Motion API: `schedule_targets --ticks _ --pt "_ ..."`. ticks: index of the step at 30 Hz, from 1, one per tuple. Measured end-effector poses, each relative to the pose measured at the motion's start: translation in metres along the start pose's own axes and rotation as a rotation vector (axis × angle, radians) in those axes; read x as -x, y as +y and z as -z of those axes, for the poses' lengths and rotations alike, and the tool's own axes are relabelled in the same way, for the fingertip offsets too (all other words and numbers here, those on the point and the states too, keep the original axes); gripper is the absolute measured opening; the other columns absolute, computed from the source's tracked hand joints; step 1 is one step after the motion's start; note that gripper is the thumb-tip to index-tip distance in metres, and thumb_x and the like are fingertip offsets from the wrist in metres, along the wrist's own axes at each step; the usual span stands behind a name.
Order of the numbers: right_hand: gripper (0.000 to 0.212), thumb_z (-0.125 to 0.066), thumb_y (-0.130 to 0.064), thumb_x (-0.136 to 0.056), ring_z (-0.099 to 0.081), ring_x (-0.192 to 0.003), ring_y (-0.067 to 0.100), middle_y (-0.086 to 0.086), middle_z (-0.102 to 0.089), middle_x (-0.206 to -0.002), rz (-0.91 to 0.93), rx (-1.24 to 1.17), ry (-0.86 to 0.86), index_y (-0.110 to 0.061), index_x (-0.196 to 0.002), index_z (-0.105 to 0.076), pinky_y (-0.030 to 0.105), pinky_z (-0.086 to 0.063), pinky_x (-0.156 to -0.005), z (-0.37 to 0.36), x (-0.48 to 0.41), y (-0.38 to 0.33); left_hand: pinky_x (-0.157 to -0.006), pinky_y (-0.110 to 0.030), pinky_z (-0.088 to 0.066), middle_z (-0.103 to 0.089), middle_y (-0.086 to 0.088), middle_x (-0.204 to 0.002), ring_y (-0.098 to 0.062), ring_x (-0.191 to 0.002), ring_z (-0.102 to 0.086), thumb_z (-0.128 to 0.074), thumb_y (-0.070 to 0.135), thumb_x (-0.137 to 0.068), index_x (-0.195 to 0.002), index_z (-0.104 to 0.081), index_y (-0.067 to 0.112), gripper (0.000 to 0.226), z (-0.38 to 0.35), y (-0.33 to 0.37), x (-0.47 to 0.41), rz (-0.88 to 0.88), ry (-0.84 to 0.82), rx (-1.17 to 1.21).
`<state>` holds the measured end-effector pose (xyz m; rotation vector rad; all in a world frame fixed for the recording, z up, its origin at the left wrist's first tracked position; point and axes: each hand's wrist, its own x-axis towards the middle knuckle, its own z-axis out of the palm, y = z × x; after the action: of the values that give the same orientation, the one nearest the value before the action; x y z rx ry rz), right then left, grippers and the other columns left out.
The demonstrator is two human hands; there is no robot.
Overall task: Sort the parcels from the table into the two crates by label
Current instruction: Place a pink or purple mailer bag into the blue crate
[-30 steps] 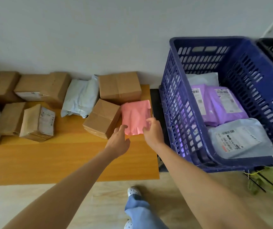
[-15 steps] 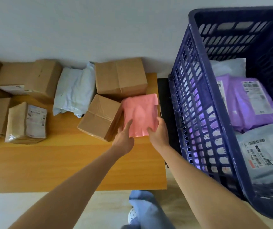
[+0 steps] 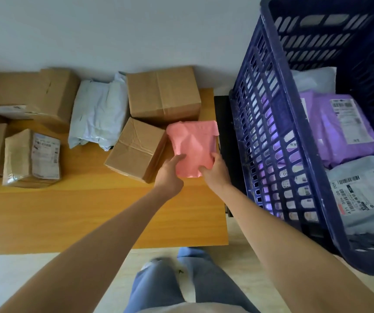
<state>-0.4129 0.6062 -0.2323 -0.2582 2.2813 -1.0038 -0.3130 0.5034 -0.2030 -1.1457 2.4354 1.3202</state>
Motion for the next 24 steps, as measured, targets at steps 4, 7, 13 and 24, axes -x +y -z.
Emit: schedule_targets --ticks 4,7,13,24 --pt "0.062 -0.064 -0.018 -0.087 -0.052 -0.118 0.024 0.006 -0.048 -0.136 -0.047 -0.099 0.012 -0.017 -0.142 -0.035 0.038 -0.048 -0.096 0.004 0.016 0.002 -0.071 -0.023 -0.043 -0.053 -0.008 -0.133 -0.026 -0.115 -0.053 -0.041 -0.017 -0.077 -0.139 -0.049 0.018 0.071 0.005 0.001 0.006 -0.094 0.075 -0.048" --pt "0.069 -0.069 -0.013 -0.081 -0.052 -0.115 0.02 0.005 -0.05 -0.132 -0.022 -0.173 -0.007 -0.016 -0.141 -0.035 0.032 -0.047 -0.09 0.009 0.035 -0.001 -0.078 -0.027 -0.044 -0.054 -0.007 -0.135 -0.028 -0.118 -0.053 -0.041 -0.016 -0.078 -0.135 -0.054 0.015 0.066 0.014 0.005 0.012 -0.149 0.109 -0.058" --pt "0.079 -0.063 0.007 -0.074 -0.058 -0.107 0.019 0.004 -0.051 -0.128 0.11 -0.024 0.028 -0.02 -0.143 -0.035 0.025 -0.052 -0.075 0.021 0.07 -0.011 -0.079 -0.024 -0.04 -0.065 -0.01 -0.12 -0.03 -0.108 -0.059 -0.053 -0.005 -0.081 -0.123 -0.064 0.014 0.047 0.042 0.015 0.022 -0.269 0.135 -0.047" --pt "0.029 -0.065 -0.005 -0.084 -0.06 -0.094 0.018 0.001 -0.064 -0.099 0.346 0.062 0.326 -0.011 -0.112 -0.061 0.021 -0.045 -0.072 0.054 0.129 -0.065 -0.077 -0.027 -0.049 -0.069 0.001 -0.1 -0.015 -0.092 -0.062 -0.063 0.025 -0.091 -0.11 -0.068 0.018 0.021 0.112 0.049 0.053 -0.507 0.041 0.053"
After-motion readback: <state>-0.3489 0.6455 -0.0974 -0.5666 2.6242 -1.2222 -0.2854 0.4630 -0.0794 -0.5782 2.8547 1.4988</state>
